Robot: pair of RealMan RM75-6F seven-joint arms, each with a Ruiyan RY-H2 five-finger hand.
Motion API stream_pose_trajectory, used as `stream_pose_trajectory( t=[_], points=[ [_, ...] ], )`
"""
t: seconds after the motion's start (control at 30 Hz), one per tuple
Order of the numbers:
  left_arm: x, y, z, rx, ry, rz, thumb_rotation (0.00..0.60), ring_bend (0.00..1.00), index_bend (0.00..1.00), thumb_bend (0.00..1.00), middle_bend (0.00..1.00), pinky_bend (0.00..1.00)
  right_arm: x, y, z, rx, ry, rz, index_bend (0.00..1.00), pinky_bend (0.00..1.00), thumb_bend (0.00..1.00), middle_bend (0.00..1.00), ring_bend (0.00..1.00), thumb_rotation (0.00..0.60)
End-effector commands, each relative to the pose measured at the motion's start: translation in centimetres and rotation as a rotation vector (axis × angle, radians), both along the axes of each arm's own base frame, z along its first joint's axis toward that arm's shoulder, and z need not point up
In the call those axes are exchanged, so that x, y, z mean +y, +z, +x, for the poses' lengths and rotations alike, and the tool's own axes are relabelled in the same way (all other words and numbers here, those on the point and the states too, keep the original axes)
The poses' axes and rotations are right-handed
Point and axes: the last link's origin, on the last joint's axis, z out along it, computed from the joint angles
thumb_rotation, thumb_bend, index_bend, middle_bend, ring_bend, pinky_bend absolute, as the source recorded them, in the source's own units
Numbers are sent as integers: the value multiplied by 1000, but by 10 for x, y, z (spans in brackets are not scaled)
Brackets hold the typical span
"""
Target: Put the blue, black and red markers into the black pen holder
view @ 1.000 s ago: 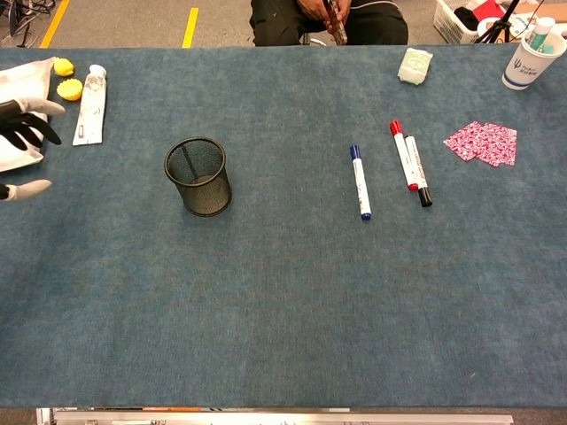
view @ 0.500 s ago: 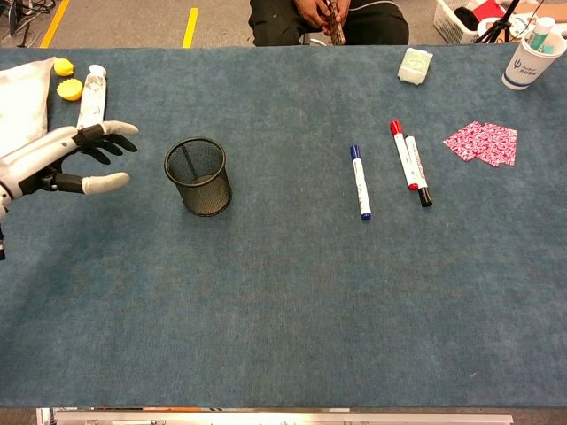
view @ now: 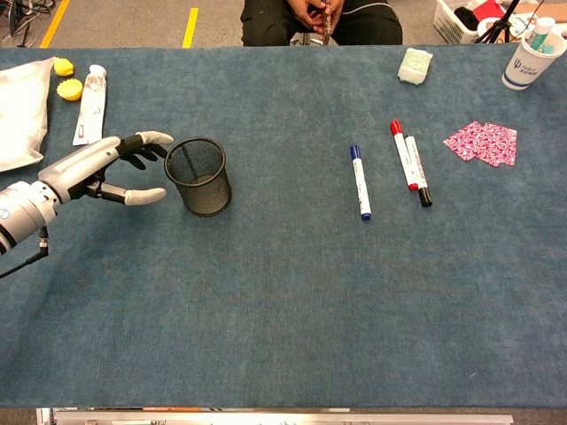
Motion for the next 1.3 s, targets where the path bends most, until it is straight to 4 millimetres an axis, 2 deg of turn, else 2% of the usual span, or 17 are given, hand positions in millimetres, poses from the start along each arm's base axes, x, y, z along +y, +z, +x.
stream_pose_trajectory(
  t=[0.03, 0.43, 0.73, 1.3],
  points=[
    [2, -6, 2, -7, -2, -11, 311, 193, 102, 163, 204, 243, 1, 1, 0, -2, 9, 4, 462, 316, 304, 402, 293, 600],
    [12, -26, 9, -45, -17, -20, 310, 184, 85, 162, 192, 240, 4, 5, 1, -6, 45, 4, 462, 318, 310, 402, 293, 600],
    [16, -39, 15, -61, -37, -32, 355, 162, 49, 145, 177, 233, 6, 9, 1, -1, 46, -6, 463, 318, 312, 402, 293, 600],
    [23, -58, 28, -89, -15, -61, 357, 162, 44, 141, 176, 233, 8, 14, -1, -3, 52, -21, 462, 318, 315, 406, 293, 600]
  ],
)
